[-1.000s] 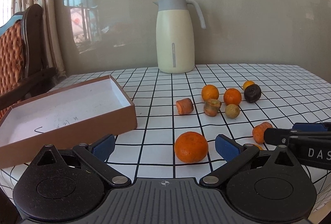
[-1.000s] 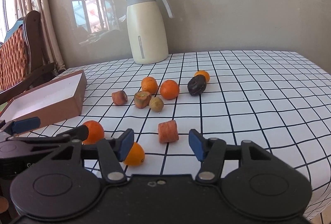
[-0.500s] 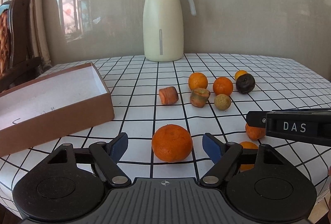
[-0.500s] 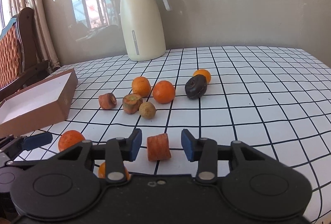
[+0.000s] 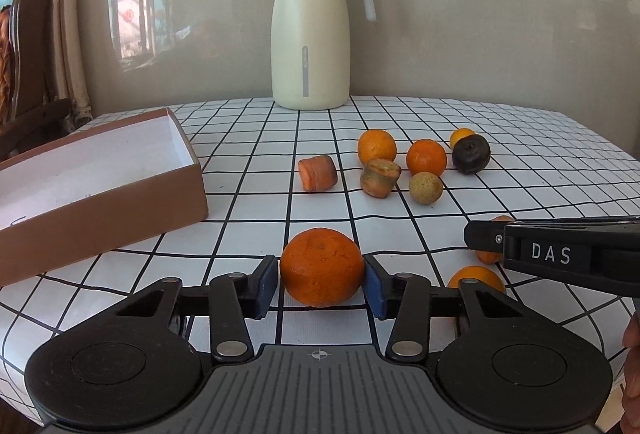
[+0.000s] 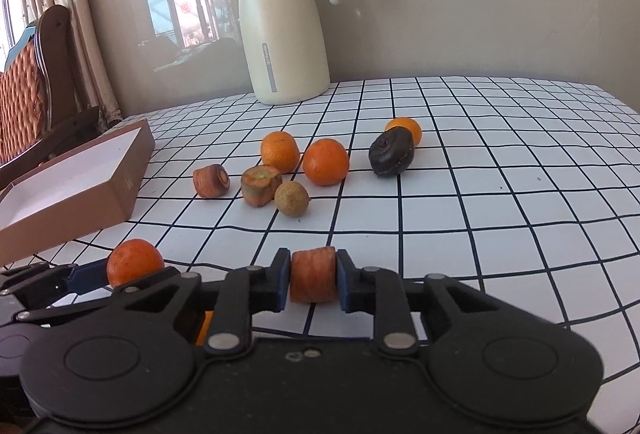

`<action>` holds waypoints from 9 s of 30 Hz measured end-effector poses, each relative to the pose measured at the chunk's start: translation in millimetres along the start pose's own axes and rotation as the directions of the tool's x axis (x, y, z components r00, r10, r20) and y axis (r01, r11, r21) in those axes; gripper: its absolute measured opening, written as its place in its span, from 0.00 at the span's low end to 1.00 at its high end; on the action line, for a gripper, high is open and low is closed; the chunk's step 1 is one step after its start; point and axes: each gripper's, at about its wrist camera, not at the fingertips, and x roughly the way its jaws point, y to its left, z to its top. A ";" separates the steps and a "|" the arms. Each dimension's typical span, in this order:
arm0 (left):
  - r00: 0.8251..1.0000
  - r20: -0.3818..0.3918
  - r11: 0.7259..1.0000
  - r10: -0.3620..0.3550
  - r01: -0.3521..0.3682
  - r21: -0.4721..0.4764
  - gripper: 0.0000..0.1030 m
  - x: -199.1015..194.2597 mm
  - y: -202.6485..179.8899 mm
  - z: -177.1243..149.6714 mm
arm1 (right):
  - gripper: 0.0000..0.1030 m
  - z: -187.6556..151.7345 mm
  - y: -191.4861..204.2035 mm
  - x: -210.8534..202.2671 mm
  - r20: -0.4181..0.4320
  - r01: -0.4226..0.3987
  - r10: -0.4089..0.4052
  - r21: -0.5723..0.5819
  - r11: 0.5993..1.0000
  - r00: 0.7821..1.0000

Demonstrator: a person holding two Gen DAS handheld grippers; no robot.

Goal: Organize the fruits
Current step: 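Carry the carrot piece and orange over the brown box with both tools, then open both tools to drop the carrot piece and orange into the box, then move both tools back toward the remaining fruits, then grasp an orange with the left tool while the right tool grasps a brown round fruit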

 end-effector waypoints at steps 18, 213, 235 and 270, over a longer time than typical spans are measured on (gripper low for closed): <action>1.000 0.028 1.000 0.011 -0.010 -0.027 0.41 -8.8 7.8 -5.8 | 0.14 -5.8 -4.9 -8.7 0.020 0.007 -0.007 0.016 1.000 1.000; 0.986 0.140 0.994 0.090 -0.097 0.043 1.00 -17.7 -48.9 -1.3 | 0.94 11.7 -50.8 -35.0 0.195 0.070 -0.087 0.092 0.993 0.977; 0.996 0.078 0.997 -0.051 0.046 0.058 0.51 9.4 -83.4 -2.4 | 0.93 13.9 -70.2 -35.1 0.189 0.090 -0.109 0.107 0.990 0.976; 0.991 0.080 0.992 0.111 -0.105 -0.069 0.32 13.7 1.3 -6.0 | 0.17 32.1 10.3 57.4 0.006 -0.040 0.040 -0.039 0.998 0.999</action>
